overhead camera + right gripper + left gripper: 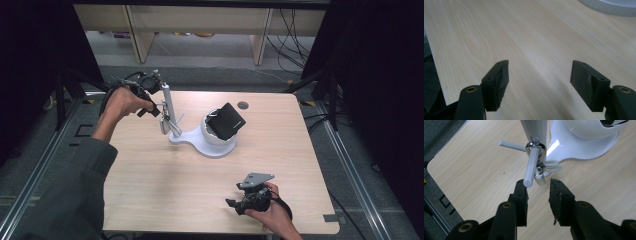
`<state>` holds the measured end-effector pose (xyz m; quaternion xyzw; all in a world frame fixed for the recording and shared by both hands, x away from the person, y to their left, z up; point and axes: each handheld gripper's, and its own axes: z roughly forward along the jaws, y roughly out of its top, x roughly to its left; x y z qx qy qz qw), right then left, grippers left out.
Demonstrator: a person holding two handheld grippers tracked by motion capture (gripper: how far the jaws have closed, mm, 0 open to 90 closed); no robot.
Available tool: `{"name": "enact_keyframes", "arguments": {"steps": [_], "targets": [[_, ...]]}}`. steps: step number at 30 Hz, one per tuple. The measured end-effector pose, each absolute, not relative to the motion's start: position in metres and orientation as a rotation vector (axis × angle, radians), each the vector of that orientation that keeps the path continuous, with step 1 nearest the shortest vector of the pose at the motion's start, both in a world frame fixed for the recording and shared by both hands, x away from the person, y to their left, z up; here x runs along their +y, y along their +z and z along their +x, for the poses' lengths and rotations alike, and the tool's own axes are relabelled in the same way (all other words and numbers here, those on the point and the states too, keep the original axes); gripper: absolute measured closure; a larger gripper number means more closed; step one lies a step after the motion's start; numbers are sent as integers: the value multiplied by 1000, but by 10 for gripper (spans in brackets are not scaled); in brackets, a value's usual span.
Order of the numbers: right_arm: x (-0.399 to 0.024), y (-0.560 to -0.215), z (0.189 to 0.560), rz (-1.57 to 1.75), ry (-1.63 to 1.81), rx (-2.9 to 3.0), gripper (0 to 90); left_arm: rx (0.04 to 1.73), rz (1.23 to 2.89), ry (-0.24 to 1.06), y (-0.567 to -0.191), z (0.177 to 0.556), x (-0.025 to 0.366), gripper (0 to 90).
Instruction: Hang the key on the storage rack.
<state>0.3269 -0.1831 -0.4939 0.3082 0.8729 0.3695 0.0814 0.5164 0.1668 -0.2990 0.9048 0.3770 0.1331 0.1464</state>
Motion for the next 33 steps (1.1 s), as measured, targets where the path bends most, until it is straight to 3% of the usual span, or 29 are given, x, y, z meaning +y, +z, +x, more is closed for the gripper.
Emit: {"name": "enact_keyframes", "arguments": {"steps": [14,23,33], "targets": [[-184,-494,328,924,1105,2594,322,1104,2578,420,-300,506,184,565],[-185,-493,328,935,1108,2595,322,1138,2563,399,-314,493,192,424],[-184,-494,328,946,1109,2593,322,1134,2529,389,-327,473,204,337]]}}
